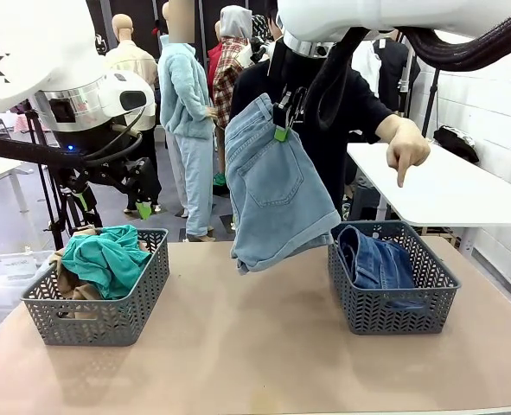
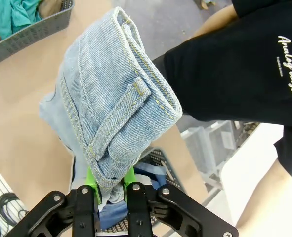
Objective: Sort the tops and bottoms.
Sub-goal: Sort the clothes according to human instructions.
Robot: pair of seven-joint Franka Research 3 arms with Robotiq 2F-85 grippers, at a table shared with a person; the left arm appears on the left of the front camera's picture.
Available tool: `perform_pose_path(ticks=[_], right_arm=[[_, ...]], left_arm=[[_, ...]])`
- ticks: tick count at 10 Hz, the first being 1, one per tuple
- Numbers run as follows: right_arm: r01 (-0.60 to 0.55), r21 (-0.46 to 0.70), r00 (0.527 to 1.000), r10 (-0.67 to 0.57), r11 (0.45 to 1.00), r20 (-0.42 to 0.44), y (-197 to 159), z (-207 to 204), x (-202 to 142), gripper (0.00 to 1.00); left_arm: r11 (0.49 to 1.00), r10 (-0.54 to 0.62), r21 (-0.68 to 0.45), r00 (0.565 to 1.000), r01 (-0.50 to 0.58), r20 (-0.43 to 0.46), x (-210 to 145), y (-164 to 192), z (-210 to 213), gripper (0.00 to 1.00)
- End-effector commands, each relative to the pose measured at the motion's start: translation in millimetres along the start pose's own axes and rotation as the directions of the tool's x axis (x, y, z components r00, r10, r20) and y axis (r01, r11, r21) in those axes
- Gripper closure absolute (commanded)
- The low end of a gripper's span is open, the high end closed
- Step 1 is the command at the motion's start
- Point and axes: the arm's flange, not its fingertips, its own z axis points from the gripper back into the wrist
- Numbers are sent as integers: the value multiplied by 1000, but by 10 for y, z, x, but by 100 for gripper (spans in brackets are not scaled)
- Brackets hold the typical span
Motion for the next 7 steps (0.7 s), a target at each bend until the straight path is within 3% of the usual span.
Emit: perform_pose_path(ticks=[1,7], right_arm=[[-2,-14,1000,2,1000,12,-22,28,25,100],[0,0,1000,0,1000,0,0,0,0,100]], left_arm=[[1000,-2,2,1000,2,-5,-9,31,5,0],[1000,-2,2,1000,2,-5,-9,31,5,0]])
